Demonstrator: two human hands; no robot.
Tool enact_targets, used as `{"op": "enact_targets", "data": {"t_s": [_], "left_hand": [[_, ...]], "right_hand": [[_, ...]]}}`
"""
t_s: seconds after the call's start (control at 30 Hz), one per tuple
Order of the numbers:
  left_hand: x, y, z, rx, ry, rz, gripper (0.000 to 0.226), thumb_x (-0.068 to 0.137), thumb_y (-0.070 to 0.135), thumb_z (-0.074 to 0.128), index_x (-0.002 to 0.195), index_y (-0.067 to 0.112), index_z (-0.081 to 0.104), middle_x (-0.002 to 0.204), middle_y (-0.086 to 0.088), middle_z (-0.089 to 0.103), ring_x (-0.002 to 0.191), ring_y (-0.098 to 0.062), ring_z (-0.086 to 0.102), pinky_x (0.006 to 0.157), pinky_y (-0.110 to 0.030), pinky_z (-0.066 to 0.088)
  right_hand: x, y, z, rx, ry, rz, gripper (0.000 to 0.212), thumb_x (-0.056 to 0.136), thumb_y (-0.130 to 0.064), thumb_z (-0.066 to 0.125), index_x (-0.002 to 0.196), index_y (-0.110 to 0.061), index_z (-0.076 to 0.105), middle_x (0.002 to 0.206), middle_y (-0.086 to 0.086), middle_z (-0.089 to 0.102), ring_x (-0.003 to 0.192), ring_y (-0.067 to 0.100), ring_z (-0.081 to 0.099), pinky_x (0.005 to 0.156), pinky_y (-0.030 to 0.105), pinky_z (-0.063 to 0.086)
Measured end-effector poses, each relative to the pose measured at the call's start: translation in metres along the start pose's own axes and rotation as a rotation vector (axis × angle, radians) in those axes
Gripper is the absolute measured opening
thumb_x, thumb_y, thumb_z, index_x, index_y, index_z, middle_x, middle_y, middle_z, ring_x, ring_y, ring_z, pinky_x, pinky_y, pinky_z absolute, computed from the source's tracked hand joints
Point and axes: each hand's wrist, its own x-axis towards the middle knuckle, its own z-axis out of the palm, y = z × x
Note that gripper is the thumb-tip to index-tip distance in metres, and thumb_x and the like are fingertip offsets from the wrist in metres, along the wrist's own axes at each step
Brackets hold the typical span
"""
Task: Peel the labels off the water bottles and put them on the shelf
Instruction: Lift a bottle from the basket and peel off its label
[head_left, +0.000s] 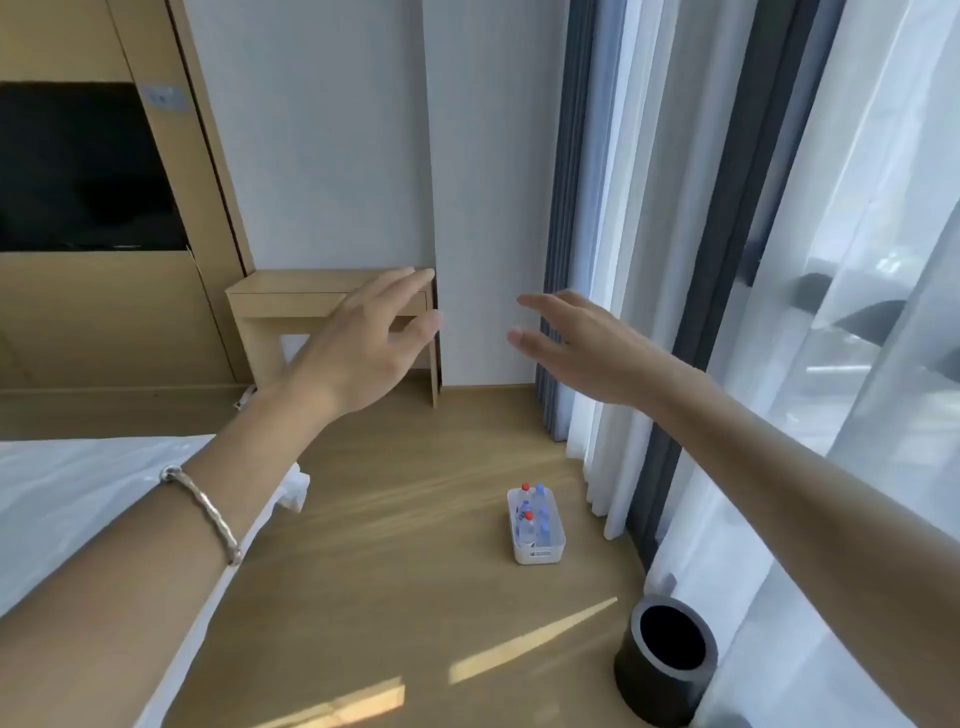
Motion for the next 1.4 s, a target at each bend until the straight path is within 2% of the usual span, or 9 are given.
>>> {"op": "enact_targets", "data": {"t_s": [0.1, 0.23, 0.53, 0.67, 0.8, 0.9, 1.17, 1.3, 1.4], "left_hand": [[0.013, -0.033, 0.003, 0.04, 0.016, -0.038, 0.05, 0.098, 0.046, 0.04, 0.146, 0.033, 0.034, 0.154, 0.014, 0.029, 0.142, -0.008, 0.024, 0.112, -0.03, 0.023], [0.041, -0.09, 0.023, 0.016, 0.001, -0.056, 0.054, 0.096, 0.053, 0.036, 0.146, 0.035, 0.032, 0.154, 0.013, 0.028, 0.143, -0.009, 0.023, 0.115, -0.041, 0.026], [0.162, -0.227, 0.034, -0.024, -0.09, -0.096, 0.052, 0.097, 0.049, 0.037, 0.147, 0.036, 0.029, 0.155, 0.014, 0.026, 0.143, -0.008, 0.021, 0.114, -0.035, 0.025], [0.203, -0.27, 0.05, -0.087, -0.143, -0.089, 0.051, 0.099, 0.041, 0.04, 0.148, 0.033, 0.028, 0.156, 0.013, 0.026, 0.143, -0.004, 0.019, 0.107, -0.019, 0.015], [0.24, -0.306, 0.067, -0.098, -0.198, -0.099, 0.052, 0.098, 0.048, 0.037, 0.148, 0.04, 0.025, 0.156, 0.021, 0.02, 0.144, -0.002, 0.015, 0.111, -0.028, 0.018], [0.267, -0.329, 0.076, -0.096, -0.189, -0.076, 0.052, 0.098, 0.048, 0.036, 0.148, 0.039, 0.025, 0.156, 0.019, 0.021, 0.144, -0.003, 0.017, 0.11, -0.032, 0.021], [0.352, -0.39, 0.106, 0.083, -0.21, -0.109, 0.054, 0.097, 0.052, 0.032, 0.149, 0.041, 0.021, 0.157, 0.019, 0.017, 0.145, -0.005, 0.014, 0.117, -0.04, 0.022], [0.418, -0.412, 0.115, 0.118, -0.2, -0.185, 0.054, 0.096, 0.053, 0.033, 0.148, 0.045, 0.02, 0.156, 0.022, 0.015, 0.145, -0.003, 0.014, 0.115, -0.038, 0.024], [0.466, -0.424, 0.129, 0.118, -0.142, -0.19, 0.053, 0.097, 0.05, 0.035, 0.148, 0.043, 0.022, 0.156, 0.021, 0.018, 0.143, -0.003, 0.019, 0.112, -0.03, 0.027]], "right_hand": [[0.032, -0.001, 0.027, -0.024, -0.022, -0.017, 0.061, 0.095, -0.058, 0.037, 0.149, -0.031, 0.027, 0.151, -0.001, 0.032, 0.126, 0.02, 0.048, 0.098, 0.034, 0.04], [0.082, 0.0, 0.057, -0.091, -0.072, -0.036, 0.062, 0.096, -0.058, 0.037, 0.15, -0.03, 0.026, 0.152, -0.001, 0.032, 0.13, 0.021, 0.046, 0.1, 0.034, 0.039], [0.244, 0.004, 0.129, -0.138, -0.118, 0.017, 0.06, 0.096, -0.056, 0.036, 0.149, -0.029, 0.027, 0.15, -0.002, 0.032, 0.125, 0.021, 0.05, 0.1, 0.037, 0.043], [0.291, 0.015, 0.158, -0.125, -0.166, 0.089, 0.059, 0.097, -0.053, 0.038, 0.149, -0.027, 0.028, 0.151, 0.0, 0.032, 0.124, 0.021, 0.051, 0.101, 0.037, 0.044], [0.337, 0.038, 0.167, -0.135, -0.143, 0.132, 0.059, 0.098, -0.053, 0.038, 0.15, -0.027, 0.027, 0.151, 0.0, 0.032, 0.123, 0.02, 0.05, 0.098, 0.033, 0.041], [0.372, 0.054, 0.175, -0.126, -0.13, 0.137, 0.059, 0.098, -0.053, 0.038, 0.15, -0.027, 0.026, 0.15, 0.0, 0.033, 0.123, 0.02, 0.05, 0.097, 0.032, 0.04], [0.499, 0.114, 0.212, -0.077, -0.145, 0.034, 0.06, 0.098, -0.053, 0.038, 0.15, -0.027, 0.025, 0.153, 0.001, 0.029, 0.128, 0.022, 0.047, 0.104, 0.04, 0.042], [0.584, 0.152, 0.215, -0.039, -0.141, -0.014, 0.059, 0.098, -0.053, 0.037, 0.15, -0.028, 0.025, 0.151, 0.0, 0.03, 0.128, 0.022, 0.047, 0.104, 0.04, 0.04], [0.637, 0.179, 0.217, -0.004, -0.128, -0.038, 0.058, 0.098, -0.053, 0.037, 0.149, -0.028, 0.026, 0.151, 0.0, 0.031, 0.131, 0.023, 0.044, 0.106, 0.04, 0.038]]}}
